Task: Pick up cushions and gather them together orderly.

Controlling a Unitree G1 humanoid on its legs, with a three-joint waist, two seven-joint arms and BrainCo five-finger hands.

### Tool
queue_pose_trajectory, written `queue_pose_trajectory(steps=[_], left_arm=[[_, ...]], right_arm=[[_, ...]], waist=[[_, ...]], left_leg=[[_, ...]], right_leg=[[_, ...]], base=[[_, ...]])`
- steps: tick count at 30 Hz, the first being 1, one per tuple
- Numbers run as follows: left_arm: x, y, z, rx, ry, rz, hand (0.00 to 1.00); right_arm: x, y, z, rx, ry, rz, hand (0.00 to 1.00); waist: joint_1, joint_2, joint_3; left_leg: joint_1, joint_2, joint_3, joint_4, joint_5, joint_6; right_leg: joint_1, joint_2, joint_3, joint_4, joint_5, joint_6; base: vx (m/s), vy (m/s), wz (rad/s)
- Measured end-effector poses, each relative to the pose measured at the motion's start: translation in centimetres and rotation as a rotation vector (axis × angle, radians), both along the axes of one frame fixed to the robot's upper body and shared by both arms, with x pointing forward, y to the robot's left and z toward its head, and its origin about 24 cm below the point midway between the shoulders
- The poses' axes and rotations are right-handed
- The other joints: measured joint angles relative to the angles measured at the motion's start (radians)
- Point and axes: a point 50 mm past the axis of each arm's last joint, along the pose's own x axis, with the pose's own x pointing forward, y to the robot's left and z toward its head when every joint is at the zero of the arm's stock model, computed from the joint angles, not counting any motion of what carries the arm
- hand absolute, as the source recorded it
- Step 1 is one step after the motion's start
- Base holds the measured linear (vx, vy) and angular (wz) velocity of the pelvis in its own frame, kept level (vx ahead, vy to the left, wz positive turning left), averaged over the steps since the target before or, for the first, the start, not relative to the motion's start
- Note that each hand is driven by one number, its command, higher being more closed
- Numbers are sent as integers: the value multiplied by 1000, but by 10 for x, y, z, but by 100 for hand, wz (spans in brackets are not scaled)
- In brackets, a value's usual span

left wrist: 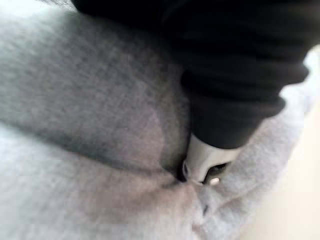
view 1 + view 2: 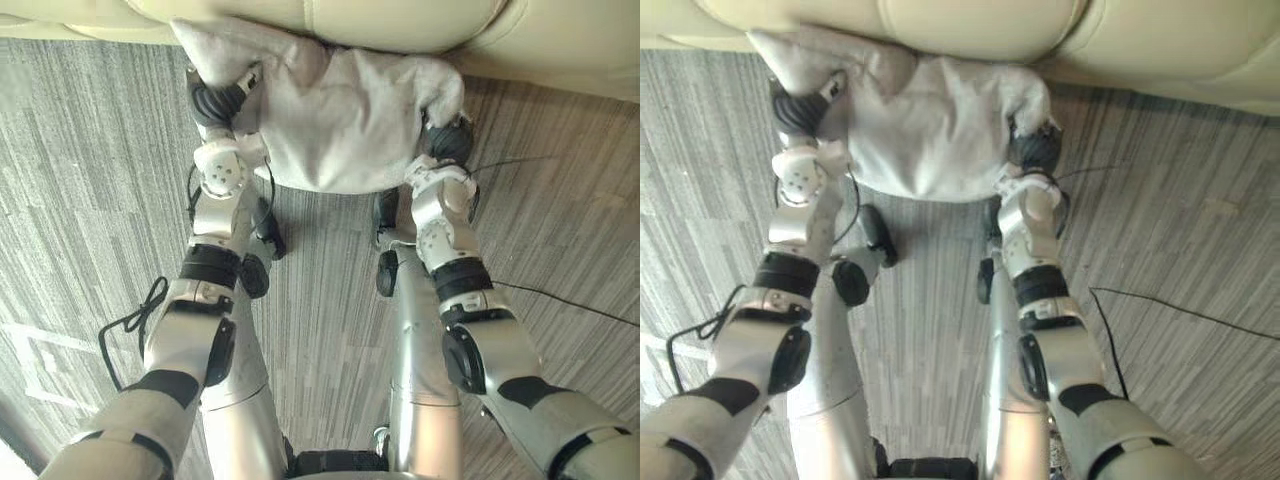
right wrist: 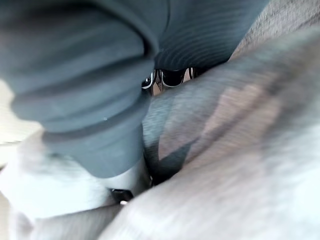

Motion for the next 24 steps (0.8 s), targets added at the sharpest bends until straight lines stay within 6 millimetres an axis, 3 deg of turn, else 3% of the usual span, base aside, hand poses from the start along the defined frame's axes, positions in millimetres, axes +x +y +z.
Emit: queue_pose_trajectory(steps=[2,6,8,9,13,18,20,24], left_arm=[[-6,-1,-15,7,21,-9,100],[-33,-19,-54,21,38,-93,100],[-52,-25,-79,-30,72,-119,100],[-62,-30,-86,-52,69,-140,100],[-87,-39,-104,-102,73,-192,100],[-120,-36,-132,-132,145,-233,100],[-130,-35,-142,-146,180,-234,100],[-139,-32,-152,-145,219,-237,100]], right_arm=[[-9,-2,-13,-15,7,-2,100],[-47,-14,-42,-32,-16,-35,100],[-71,-19,-65,-40,5,-59,100],[-82,-23,-71,-44,4,-77,100],[-114,-33,-88,-48,17,-105,100],[-159,-37,-114,-51,87,-94,100],[-171,-36,-121,-54,118,-84,100],[-179,-36,-131,-109,165,-64,100]], waist=[[-3,0,-2],[-3,-3,-12],[-7,-3,-121],[-7,-2,-137],[-2,-3,-179],[0,-7,-266],[-1,-6,-308],[-6,-7,-322]], left_leg=[[88,-2,4,-42,7,-5],[347,-24,17,-164,14,-13],[391,-44,19,-207,21,-19],[451,-50,20,-229,21,-19],[621,-64,15,-299,12,-24],[826,-58,50,-388,-7,-32],[874,-51,69,-402,-22,-34],[985,-40,126,-398,-77,-44]], right_leg=[[91,-2,-10,-50,8,-12],[349,-11,-22,-167,8,-20],[388,-20,-23,-205,12,-22],[447,-24,-24,-225,9,-20],[614,-23,-26,-304,10,-17],[809,-7,-17,-426,14,-10],[850,-1,-10,-454,18,-11],[900,7,11,-417,24,-9]], base=[[-5,14,-8],[38,-18,3],[98,-14,-1],[155,5,-2],[146,13,-12],[137,27,-18],[117,45,-33],[97,52,-48]])
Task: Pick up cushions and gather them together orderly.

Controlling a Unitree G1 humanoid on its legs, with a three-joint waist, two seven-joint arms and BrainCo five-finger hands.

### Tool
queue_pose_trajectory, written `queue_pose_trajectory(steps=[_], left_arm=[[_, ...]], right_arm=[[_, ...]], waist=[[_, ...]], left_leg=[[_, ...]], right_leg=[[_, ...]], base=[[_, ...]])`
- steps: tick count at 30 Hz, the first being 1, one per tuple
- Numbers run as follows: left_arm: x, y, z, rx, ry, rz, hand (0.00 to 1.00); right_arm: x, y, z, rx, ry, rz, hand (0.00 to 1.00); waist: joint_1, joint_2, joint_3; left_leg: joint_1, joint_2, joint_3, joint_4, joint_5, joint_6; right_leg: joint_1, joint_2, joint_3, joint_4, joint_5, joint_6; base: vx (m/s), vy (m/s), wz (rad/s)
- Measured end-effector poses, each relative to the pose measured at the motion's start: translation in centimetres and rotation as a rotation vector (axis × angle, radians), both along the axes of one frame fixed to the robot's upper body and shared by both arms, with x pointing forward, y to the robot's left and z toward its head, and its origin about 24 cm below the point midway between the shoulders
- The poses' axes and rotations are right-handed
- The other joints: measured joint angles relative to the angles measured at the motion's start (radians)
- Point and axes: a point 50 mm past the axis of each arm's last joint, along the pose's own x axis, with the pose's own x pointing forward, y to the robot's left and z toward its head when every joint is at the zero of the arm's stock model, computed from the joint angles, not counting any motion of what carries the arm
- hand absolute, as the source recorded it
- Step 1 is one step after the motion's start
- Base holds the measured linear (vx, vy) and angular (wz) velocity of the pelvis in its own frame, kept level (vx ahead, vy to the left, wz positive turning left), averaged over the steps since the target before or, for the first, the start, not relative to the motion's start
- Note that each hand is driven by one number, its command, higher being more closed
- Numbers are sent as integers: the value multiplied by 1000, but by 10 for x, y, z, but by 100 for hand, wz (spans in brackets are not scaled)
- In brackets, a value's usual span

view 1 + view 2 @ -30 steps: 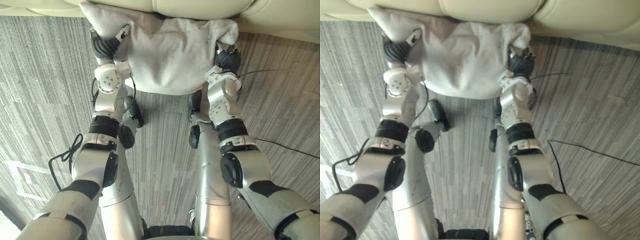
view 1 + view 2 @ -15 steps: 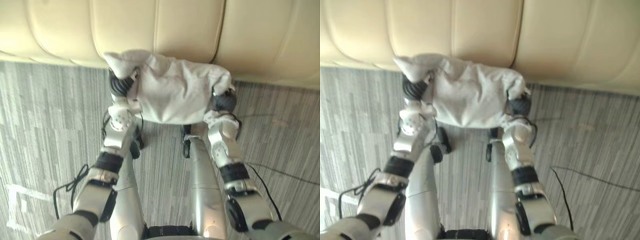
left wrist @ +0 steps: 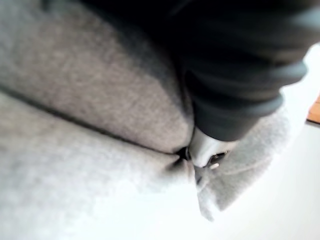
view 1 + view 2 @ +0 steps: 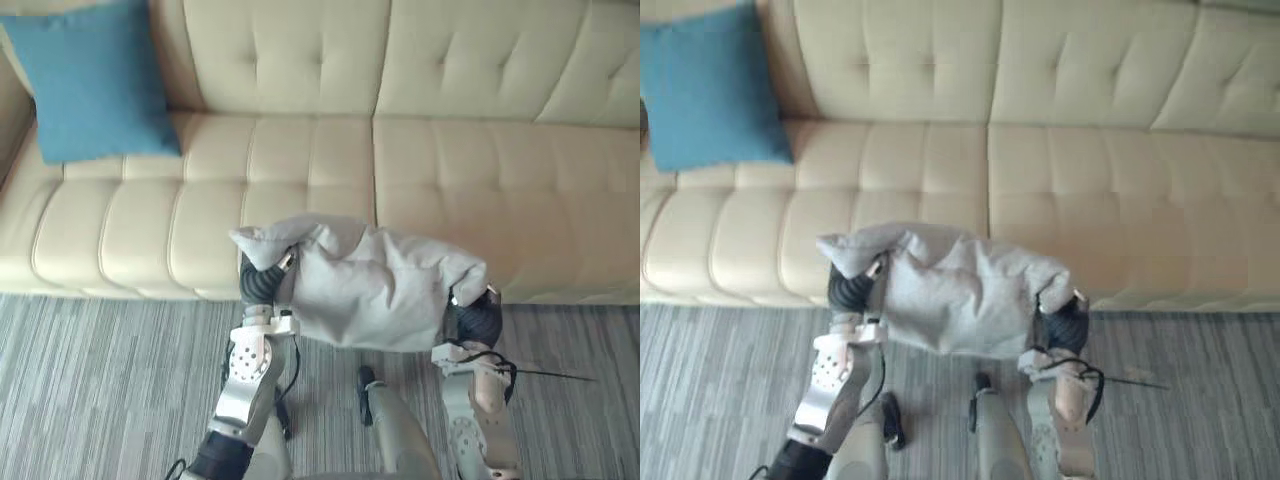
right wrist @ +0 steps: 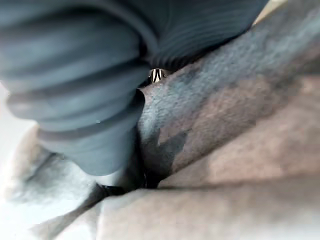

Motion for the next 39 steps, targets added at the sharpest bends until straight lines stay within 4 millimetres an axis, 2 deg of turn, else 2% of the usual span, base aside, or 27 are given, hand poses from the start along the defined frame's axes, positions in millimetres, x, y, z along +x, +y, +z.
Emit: queue_pose_trajectory(steps=[2,4,7,9,11,13,14,15,16,17,18,19,20,21,22,23,25,26,27,28,30,32,34,35,36,37,39], left_arm=[[-1,1,-3,10,9,-5,100],[-1,5,-6,40,21,-13,100],[-1,11,-18,82,68,-12,100],[-1,12,-18,95,71,-22,100],[-2,11,-19,98,73,-36,100],[-5,9,-25,101,94,-51,100],[-7,9,-29,103,108,-57,100],[-11,10,-33,100,128,-58,100],[-14,9,-37,82,146,-58,100],[-16,9,-39,67,161,-55,100],[-19,10,-43,56,181,-52,100],[-20,10,-44,52,191,-52,100],[-21,8,-47,54,203,-62,100],[-21,5,-47,53,206,-76,100],[-21,4,-48,52,207,-82,100],[-21,3,-49,55,214,-91,100],[-22,3,-50,57,223,-98,100],[-22,3,-50,58,223,-99,100],[-22,3,-50,60,224,-100,100],[-22,5,-50,69,226,-99,100],[-23,6,-51,70,229,-98,100],[-24,7,-52,52,237,-98,100],[-27,9,-55,51,253,-95,100],[-28,10,-57,53,262,-95,100],[-29,11,-58,59,265,-98,100],[-29,13,-58,70,266,-99,100],[-27,15,-56,82,258,-99,100]], right_arm=[[1,0,-7,-20,32,9,100],[5,1,-18,-33,74,25,100],[14,-2,-33,-71,155,60,100],[15,-2,-36,-82,172,68,100],[15,-5,-36,-100,177,70,100],[12,-9,-39,-115,195,72,100],[10,-9,-41,-115,204,71,100],[8,-10,-42,-115,211,70,100],[6,-10,-43,-116,217,71,100],[5,-10,-44,-118,222,73,100],[2,-10,-45,-114,229,73,100],[1,-9,-45,-108,231,72,100],[1,-10,-45,-111,230,69,100],[2,-12,-42,-114,218,60,100],[2,-13,-39,-115,207,58,100],[3,-13,-35,-117,192,56,100],[4,-14,-32,-121,180,52,100],[6,-15,-31,-124,174,52,100],[7,-14,-31,-125,175,55,100],[6,-13,-33,-115,186,55,100],[3,-8,-37,-90,200,52,100],[4,-6,-36,-87,198,53,100],[6,-5,-39,-96,211,59,100],[7,-5,-44,-96,229,61,100],[7,-5,-48,-95,248,62,100],[7,-4,-53,-95,270,68,100],[8,-1,-54,-94,276,80,100]], waist=[[-6,0,-5],[-11,0,-21],[-24,5,-32],[-34,9,-36],[-36,17,-46],[-39,32,-60],[-40,31,-61],[-39,35,-62],[-34,42,-65],[-24,46,-66],[-11,43,-67],[-2,38,-69],[6,31,-77],[7,27,-81],[8,28,-82],[8,29,-82],[11,31,-84],[17,36,-93],[39,44,-102],[49,30,-110],[49,-4,-142],[47,-14,-147],[49,-15,-148],[38,-15,-148],[28,-17,-149],[16,-26,-158],[15,-28,-158]], left_leg=[[39,-1,21,-6,-16,1],[63,0,47,-29,-22,7],[160,-17,72,-161,28,10],[204,-24,68,-223,52,1],[236,-28,57,-283,71,-12],[250,-13,40,-285,75,-16],[229,-2,13,-219,75,-16],[167,28,-45,-67,78,-12],[107,63,-85,77,96,17],[69,84,-104,167,126,51],[21,106,-134,284,200,58],[-4,108,-148,325,235,53],[-31,86,-168,334,177,24],[-50,48,-167,276,115,30],[-57,28,-160,231,91,37],[-63,-13,-147,124,74,40],[-59,-73,-152,-49,83,39],[-38,-104,-157,-191,134,30],[-5,-119,-173,-287,268,48],[8,-128,-156,-294,277,60],[39,-163,-110,-320,263,83],[82,-187,-81,-332,238,102],[160,-208,-44,-372,216,111],[197,-214,-40,-385,210,118],[213,-215,-41,-391,207,124],[222,-214,-42,-404,207,123],[221,-203,-52,-412,207,119]], right_leg=[[1,-2,-20,14,14,-11],[6,-24,-95,-24,32,-39],[76,-74,-269,-157,96,-76],[125,-62,-308,-238,127,-83],[161,-39,-299,-294,149,-85],[184,-19,-309,-310,121,-87],[202,-15,-314,-312,102,-87],[227,-3,-328,-316,92,-94],[244,17,-332,-312,86,-106],[260,31,-331,-306,75,-116],[291,42,-327,-305,55,-136],[305,41,-326,-307,44,-141],[316,30,-326,-308,32,-146],[317,14,-326,-311,27,-147],[319,6,-327,-316,27,-147],[336,-4,-330,-339,29,-144],[376,-15,-337,-368,38,-128],[390,-15,-330,-380,37,-99],[399,-8,-304,-379,29,-79],[403,-17,-281,-381,28,-71],[403,-62,-254,-373,12,-34],[396,-95,-239,-311,-8,-2],[342,-138,-238,-120,-31,34],[293,-169,-246,6,-26,44],[267,-182,-249,74,-31,43],[232,-188,-250,107,-53,18],[178,-184,-244,90,-86,-8]], base=[[49,45,-63],[34,33,-60],[70,6,-58],[100,-46,-31],[168,-70,-19],[126,-62,1],[125,-92,15],[160,-113,10],[170,-116,1],[173,-82,-7],[155,-53,-5],[198,-59,4],[183,-40,12],[219,-24,14],[223,26,18],[200,47,20],[211,94,11],[217,125,-34],[244,154,-54],[274,155,-54],[312,159,-29],[220,126,-34],[168,121,-45],[157,96,-17],[187,85,2],[144,32,9],[122,-56,8]])
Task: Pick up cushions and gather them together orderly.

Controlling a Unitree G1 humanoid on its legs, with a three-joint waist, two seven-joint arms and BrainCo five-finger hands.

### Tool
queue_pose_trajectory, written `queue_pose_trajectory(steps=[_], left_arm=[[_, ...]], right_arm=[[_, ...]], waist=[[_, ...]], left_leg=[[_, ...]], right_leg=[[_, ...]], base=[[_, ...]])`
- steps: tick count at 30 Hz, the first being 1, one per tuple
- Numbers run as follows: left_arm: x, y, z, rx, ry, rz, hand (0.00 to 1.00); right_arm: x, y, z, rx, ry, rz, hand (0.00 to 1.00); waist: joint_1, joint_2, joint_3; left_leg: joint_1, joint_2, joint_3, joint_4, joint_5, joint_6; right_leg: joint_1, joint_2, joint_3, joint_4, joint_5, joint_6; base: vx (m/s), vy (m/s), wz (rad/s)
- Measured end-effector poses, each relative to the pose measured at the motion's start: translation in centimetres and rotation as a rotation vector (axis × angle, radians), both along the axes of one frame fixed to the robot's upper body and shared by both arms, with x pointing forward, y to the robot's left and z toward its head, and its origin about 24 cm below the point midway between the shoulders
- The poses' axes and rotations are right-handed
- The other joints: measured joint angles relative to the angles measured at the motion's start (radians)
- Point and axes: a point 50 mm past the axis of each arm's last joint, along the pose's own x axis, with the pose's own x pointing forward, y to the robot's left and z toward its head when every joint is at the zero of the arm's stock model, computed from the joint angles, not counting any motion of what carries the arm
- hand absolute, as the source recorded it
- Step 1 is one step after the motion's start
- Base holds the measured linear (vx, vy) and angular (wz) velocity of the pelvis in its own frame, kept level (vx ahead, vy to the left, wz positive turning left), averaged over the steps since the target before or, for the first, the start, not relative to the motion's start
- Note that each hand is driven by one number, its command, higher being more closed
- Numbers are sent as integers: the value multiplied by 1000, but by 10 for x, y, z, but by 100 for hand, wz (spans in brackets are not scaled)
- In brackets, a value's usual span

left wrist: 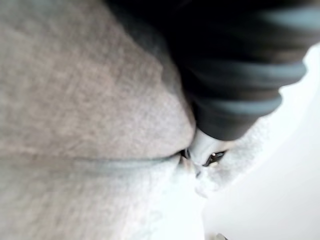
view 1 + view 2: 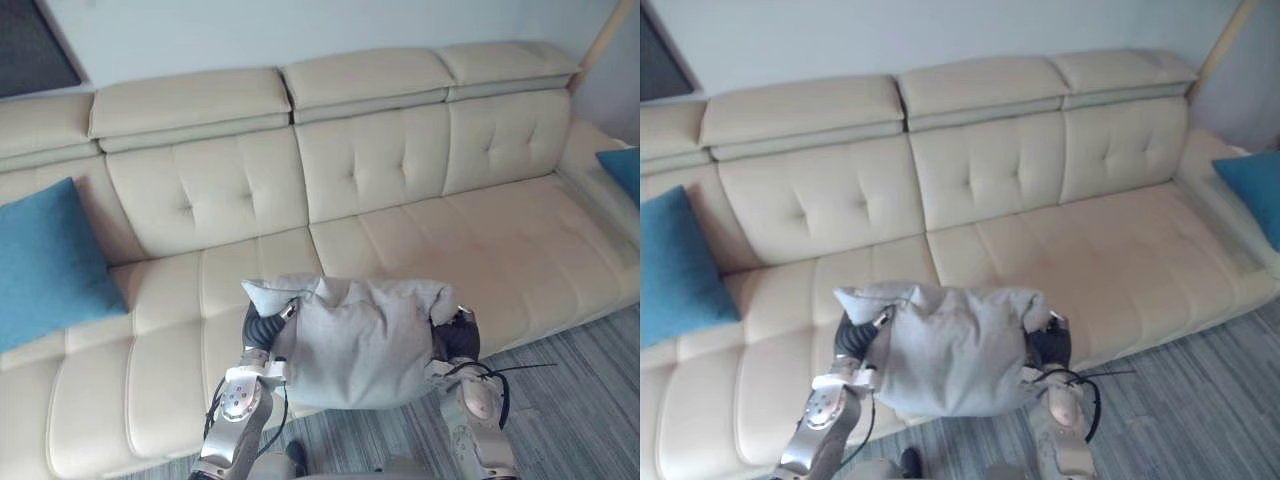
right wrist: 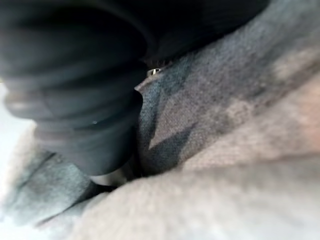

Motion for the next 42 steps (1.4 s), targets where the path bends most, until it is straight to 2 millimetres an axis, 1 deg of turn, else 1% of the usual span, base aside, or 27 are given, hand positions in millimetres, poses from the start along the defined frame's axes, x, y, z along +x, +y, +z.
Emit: queue_pose_trajectory(steps=[2,3,4,5,6,7,8,9,12,15,17,20,23,25,26,27,28,30,31,32,33,34,36,37,38,40,42], left_arm=[[1,0,1,0,-2,-1,100],[1,0,1,0,-5,-1,100],[2,0,2,4,-10,-3,100],[5,-1,1,5,-9,-5,100],[5,-3,-1,-5,3,-3,100],[4,-6,-1,-10,5,-11,100],[4,-9,-1,-16,4,-17,100],[4,-10,0,-25,-2,-15,100],[5,-14,4,-45,-16,-15,100],[7,-16,7,-45,-28,-22,100],[9,-17,9,-36,-41,-28,100],[21,-19,22,-9,-99,-17,100],[41,-19,47,42,-205,10,100],[55,-19,67,69,-284,33,100],[59,-18,73,70,-305,46,100],[64,-18,82,79,-343,57,100],[65,-18,85,79,-352,63,100],[80,-15,107,69,-431,124,100],[85,-14,113,73,-451,138,100],[95,-13,125,84,-482,163,100],[104,-10,135,91,-501,198,100],[107,-8,140,91,-511,215,100],[119,-5,161,82,-555,265,100],[122,-5,166,79,-565,278,100],[127,-5,176,76,-584,294,100],[139,-1,193,97,-609,321,100],[151,5,219,139,-653,343,100]], right_arm=[[0,-1,0,-8,1,1,100],[0,-1,0,-13,2,2,100],[0,0,0,-10,0,2,100],[1,-1,0,-18,2,2,100],[3,-4,-1,-31,9,3,100],[3,-7,-1,-43,12,1,100],[3,-10,0,-53,10,-2,100],[3,-11,1,-55,5,-5,100],[2,-12,9,-54,-32,-13,100],[4,-16,19,-58,-76,-29,100],[6,-17,23,-78,-91,-32,100],[17,-17,34,-107,-135,-30,100],[37,-15,55,-155,-216,-35,100],[59,-15,74,-193,-277,-33,100],[65,-14,80,-203,-295,-34,100],[75,-14,93,-230,-335,-35,100],[77,-14,97,-234,-347,-34,100],[99,-7,130,-262,-449,-43,100],[104,-6,139,-274,-473,-51,100],[115,-5,156,-295,-515,-60,100],[124,-3,170,-314,-545,-79,100],[128,-1,178,-320,-559,-87,100],[142,3,210,-343,-626,-121,100],[145,3,219,-346,-643,-131,100],[149,3,235,-353,-671,-154,100],[156,5,259,-361,-711,-181,100],[160,7,292,-377,-772,-223,100]], waist=[[-7,8,5],[-14,-1,0],[-19,-22,0],[-24,-49,5],[-17,-31,3],[-9,-13,5],[1,6,0],[-1,19,-7],[1,19,-9],[0,21,-11],[0,22,-11],[4,22,-13],[0,23,-12],[-1,26,-10],[-1,30,-8],[0,35,-1],[1,35,-1],[5,48,20],[6,51,41],[6,56,71],[8,57,75],[8,56,82],[13,59,137],[15,60,145],[18,62,160],[21,64,194],[21,72,215]], left_leg=[[2,20,-23,-1,1,-15],[-5,20,-51,10,-3,-38],[-4,4,-71,19,-7,-46],[-1,-22,-100,39,-24,-68],[-7,-4,-109,50,-26,-72],[-8,21,-123,51,-34,-86],[-20,45,-133,52,-36,-94],[-28,64,-157,38,-30,-104],[-16,87,-196,-28,8,-136],[-1,89,-227,-80,41,-144],[-1,88,-238,-86,45,-143],[-7,82,-250,-111,61,-141],[-35,76,-271,-116,76,-139],[-58,73,-284,-116,88,-138],[-66,72,-290,-117,92,-140],[-80,71,-295,-120,101,-139],[-86,71,-295,-122,103,-139],[-148,70,-307,-141,138,-141],[-152,70,-311,-147,147,-142],[-178,69,-322,-152,164,-142],[-223,70,-325,-156,180,-145],[-237,70,-326,-164,189,-146],[-262,70,-324,-194,223,-147],[-273,70,-323,-204,231,-147],[-295,69,-325,-215,245,-147],[-311,69,-325,-237,266,-149],[-359,67,-326,-260,293,-150]], right_leg=[[-34,38,59,-74,-9,-2],[-29,73,137,-198,36,14],[-13,71,174,-268,114,10],[-2,53,193,-293,151,26],[4,68,183,-298,156,17],[25,86,169,-334,159,12],[41,109,141,-382,173,-4],[61,131,117,-429,186,-6],[104,158,69,-506,221,-36],[123,163,41,-527,229,-42],[137,164,27,-544,231,-43],[140,164,19,-575,247,-42],[140,162,-1,-613,272,-43],[135,161,-16,-634,289,-44],[135,161,-24,-643,295,-46],[127,161,-31,-650,301,-47],[120,161,-31,-650,303,-49],[57,160,-42,-651,324,-54],[53,160,-47,-651,328,-56],[29,159,-57,-649,338,-60],[-22,159,-60,-641,346,-63],[-40,159,-60,-638,349,-64],[-84,156,-60,-628,363,-66],[-102,155,-59,-624,365,-67],[-129,154,-60,-622,371,-67],[-157,153,-60,-623,381,-69],[-215,152,-60,-626,397,-70]], base=[[103,-144,28],[83,-181,54],[103,-269,77],[74,-198,50],[66,-191,32],[53,-182,5],[56,-214,21],[42,-178,26],[76,-128,37],[79,-47,35],[54,-1,26],[20,4,11],[-19,12,20],[-53,1,23],[-80,-11,22],[-80,-12,16],[-103,-18,14],[-114,-27,14],[-133,-39,22],[-151,-35,17],[-155,-31,14],[-122,-22,5],[-94,-15,-1],[-83,-3,-1],[-53,4,2],[-45,6,0],[-36,4,-2]])
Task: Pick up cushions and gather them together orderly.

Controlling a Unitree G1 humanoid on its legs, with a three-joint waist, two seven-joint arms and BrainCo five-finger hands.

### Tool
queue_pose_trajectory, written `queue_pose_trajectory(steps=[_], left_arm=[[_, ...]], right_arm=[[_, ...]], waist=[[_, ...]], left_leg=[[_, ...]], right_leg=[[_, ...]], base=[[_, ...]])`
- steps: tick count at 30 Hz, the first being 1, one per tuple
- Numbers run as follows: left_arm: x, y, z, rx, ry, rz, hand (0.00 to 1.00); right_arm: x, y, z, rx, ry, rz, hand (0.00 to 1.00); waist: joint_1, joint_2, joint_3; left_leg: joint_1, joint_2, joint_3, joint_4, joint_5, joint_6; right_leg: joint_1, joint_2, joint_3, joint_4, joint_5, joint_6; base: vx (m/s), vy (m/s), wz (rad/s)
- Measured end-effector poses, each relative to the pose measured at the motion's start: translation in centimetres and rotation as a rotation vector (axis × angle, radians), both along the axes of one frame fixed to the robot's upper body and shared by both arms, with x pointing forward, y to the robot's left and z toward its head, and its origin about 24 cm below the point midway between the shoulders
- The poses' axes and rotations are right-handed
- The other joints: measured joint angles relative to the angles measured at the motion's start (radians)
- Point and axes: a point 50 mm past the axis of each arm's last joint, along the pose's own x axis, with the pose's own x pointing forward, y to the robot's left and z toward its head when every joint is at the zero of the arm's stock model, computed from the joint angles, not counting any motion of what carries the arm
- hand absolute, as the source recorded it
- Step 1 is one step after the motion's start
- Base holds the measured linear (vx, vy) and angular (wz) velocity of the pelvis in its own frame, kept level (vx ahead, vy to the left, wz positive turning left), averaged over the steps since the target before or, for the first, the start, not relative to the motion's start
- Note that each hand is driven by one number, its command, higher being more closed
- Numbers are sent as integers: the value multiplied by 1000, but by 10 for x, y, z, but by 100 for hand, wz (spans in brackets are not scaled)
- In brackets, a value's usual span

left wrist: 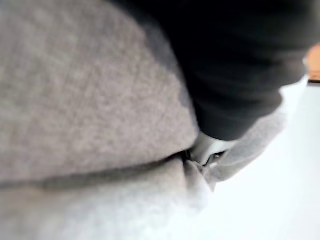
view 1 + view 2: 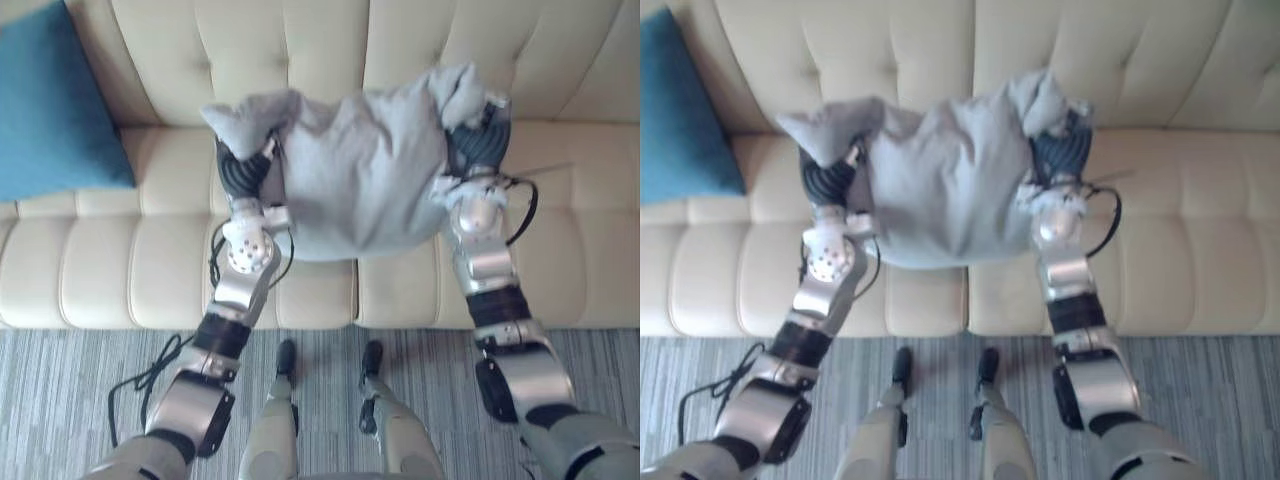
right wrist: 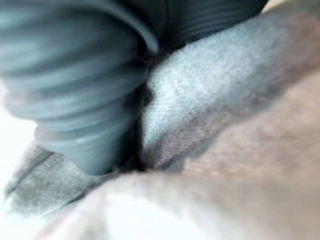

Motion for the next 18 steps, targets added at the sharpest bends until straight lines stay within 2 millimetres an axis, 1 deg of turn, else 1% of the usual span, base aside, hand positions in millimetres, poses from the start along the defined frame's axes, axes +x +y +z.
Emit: queue_pose_trajectory(steps=[1,2,3,4,5,6,7,8,10,14,15,18], left_arm=[[3,1,8,8,-13,7,100],[6,3,21,19,-38,20,100],[7,4,28,26,-48,25,100],[11,5,39,36,-65,37,0],[13,6,52,45,-85,49,0],[14,7,58,49,-93,56,0],[14,12,72,59,-120,75,0],[14,13,77,62,-131,81,0],[11,18,98,75,-182,98,0],[12,24,113,94,-196,116,0],[12,26,114,96,-192,121,0],[13,48,119,96,-173,156,0]], right_arm=[[0,0,10,-2,-22,-6,100],[0,2,26,5,-56,-14,100],[0,2,32,12,-68,-18,100],[1,3,42,17,-83,-27,0],[1,2,54,22,-99,-40,0],[1,1,59,27,-107,-49,0],[-1,-2,71,47,-131,-69,0],[-2,-3,75,56,-140,-72,0],[-5,-7,87,88,-170,-81,0],[-9,-15,95,113,-192,-80,0],[-9,-17,96,121,-195,-76,0],[-12,-34,97,220,-206,-44,0]], waist=[[0,2,14],[-3,6,43],[-4,8,56],[-6,11,64],[-9,14,78],[-10,16,79],[-15,20,91],[-15,21,101],[-19,22,127],[-24,22,127],[-24,22,127],[-24,22,127]], left_leg=[[-5,-1,0,-11,9,-1],[-12,-2,0,-19,18,0],[-15,-2,0,-24,21,0],[-39,-4,0,-26,26,-1],[-58,-7,-1,-26,29,-1],[-71,-9,-1,-27,32,-1],[-93,-13,0,-27,36,-2],[-94,-14,2,-27,36,-2],[-103,-17,6,-27,36,-2],[-124,-17,10,-28,37,-4],[-124,-17,11,-28,38,-5],[-124,-16,36,-28,40,-9]], right_leg=[[-10,-1,0,-1,4,-1],[-20,-2,0,-3,8,-1],[-23,-3,0,-7,11,-2],[-39,-2,0,-23,24,0],[-51,-3,0,-43,36,0],[-61,-3,0,-48,41,1],[-75,-6,1,-70,57,2],[-75,-6,3,-73,59,1],[-89,-9,16,-74,60,2],[-110,-8,23,-78,61,2],[-111,-8,24,-78,61,2],[-115,-9,34,-78,61,2]], base=[[0,0,0],[0,0,0],[0,0,0],[-18,11,3],[-18,10,4],[-10,26,4],[-11,30,0],[-12,46,-7],[-11,43,-10],[-1,39,-3],[-1,51,-4],[-3,47,-6]])
